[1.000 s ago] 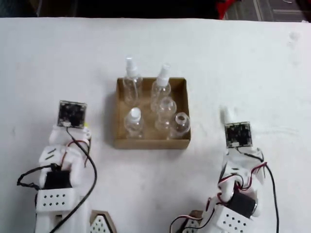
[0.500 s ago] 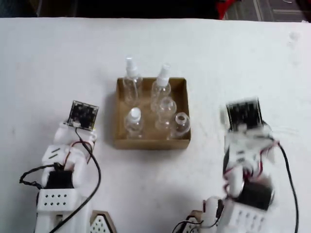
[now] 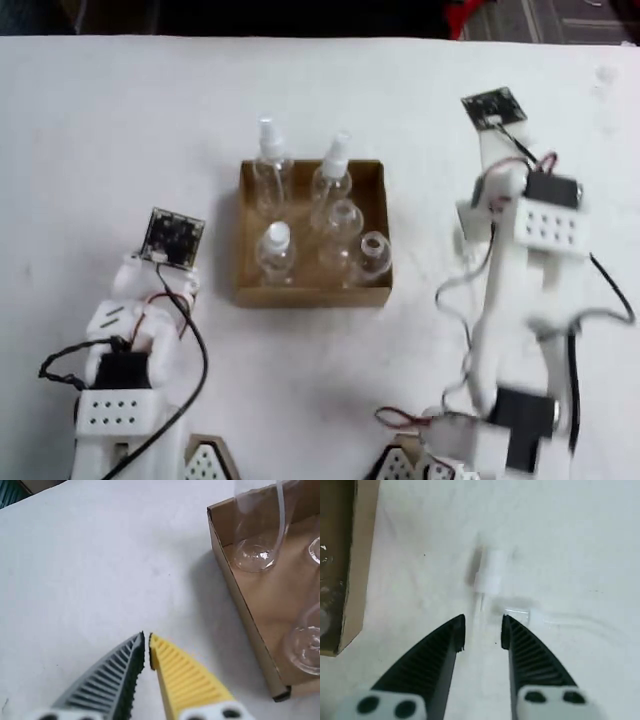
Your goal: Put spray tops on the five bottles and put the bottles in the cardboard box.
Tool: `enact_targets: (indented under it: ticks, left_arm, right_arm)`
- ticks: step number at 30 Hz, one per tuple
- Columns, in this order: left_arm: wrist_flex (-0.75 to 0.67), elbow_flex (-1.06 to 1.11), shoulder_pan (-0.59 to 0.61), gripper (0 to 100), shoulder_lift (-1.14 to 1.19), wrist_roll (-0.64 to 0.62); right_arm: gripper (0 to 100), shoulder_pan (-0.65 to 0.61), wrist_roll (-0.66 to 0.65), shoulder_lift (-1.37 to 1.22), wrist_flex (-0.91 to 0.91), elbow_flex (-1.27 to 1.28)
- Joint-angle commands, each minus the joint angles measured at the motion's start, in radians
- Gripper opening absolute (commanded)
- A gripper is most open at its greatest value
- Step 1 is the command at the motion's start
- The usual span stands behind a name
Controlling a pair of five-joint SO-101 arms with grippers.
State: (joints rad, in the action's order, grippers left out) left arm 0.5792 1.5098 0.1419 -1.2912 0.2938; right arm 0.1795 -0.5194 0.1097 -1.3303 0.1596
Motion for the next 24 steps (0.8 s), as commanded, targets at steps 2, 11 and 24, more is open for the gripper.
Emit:
enact_targets:
  ticks: [2,11,24]
  left_arm:
    - [0.002,-0.021,-0.007,3,-0.015,0.012]
    - [-0.006,-0.015,-0.007,3,-0.015,0.012]
    - [-0.006,-0.014,-0.007,3,-0.015,0.012]
  right_arm:
    - [23.1,-0.025,0.054,-0.174,-0.018,-0.158]
    - [24.3,-0.087,0.061,-0.381,0.085,-0.210]
    - [23.8,-0.031,0.061,-0.501,0.185,-0.212]
